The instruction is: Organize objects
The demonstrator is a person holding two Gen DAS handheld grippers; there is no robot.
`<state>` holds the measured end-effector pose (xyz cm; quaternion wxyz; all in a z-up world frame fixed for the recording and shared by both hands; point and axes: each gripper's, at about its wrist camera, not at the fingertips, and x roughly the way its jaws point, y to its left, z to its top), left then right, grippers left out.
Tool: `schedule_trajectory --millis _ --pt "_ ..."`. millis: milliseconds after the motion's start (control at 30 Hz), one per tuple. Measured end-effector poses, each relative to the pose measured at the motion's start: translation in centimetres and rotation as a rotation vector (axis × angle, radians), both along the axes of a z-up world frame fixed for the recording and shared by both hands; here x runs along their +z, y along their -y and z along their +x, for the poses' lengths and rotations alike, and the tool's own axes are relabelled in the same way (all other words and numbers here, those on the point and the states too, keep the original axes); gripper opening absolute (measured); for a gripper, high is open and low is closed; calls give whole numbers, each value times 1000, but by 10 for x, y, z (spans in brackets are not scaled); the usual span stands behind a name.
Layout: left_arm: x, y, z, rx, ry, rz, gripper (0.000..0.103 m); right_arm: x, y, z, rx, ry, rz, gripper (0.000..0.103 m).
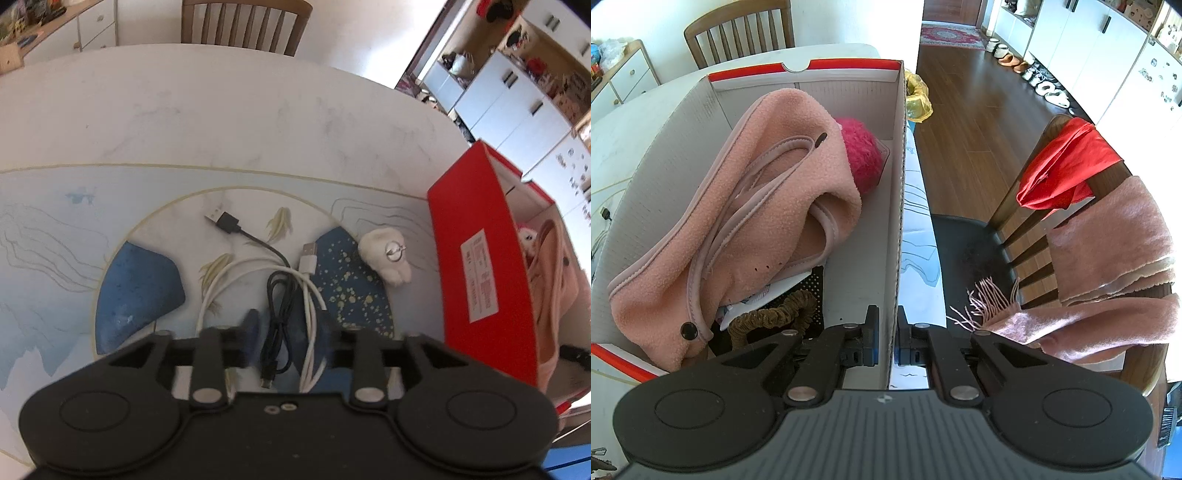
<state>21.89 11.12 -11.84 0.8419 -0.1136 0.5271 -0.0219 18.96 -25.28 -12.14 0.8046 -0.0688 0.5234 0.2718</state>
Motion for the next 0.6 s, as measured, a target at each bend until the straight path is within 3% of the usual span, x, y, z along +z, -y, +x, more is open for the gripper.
schedule_trajectory --millis 67,233,367,600 --pt "-1 3 -1 -19 -4 39 48 0 0 -1 3 0 2 7" --pt "-11 16 1 -113 -21 165 46 0 0 -1 5 -2 4 7" --pt "-19 22 -2 -163 -40 207 42 0 0 -1 4 -3 6 7" --pt "-24 24 -1 -168 -46 222 35 0 0 -1 5 -4 6 7"
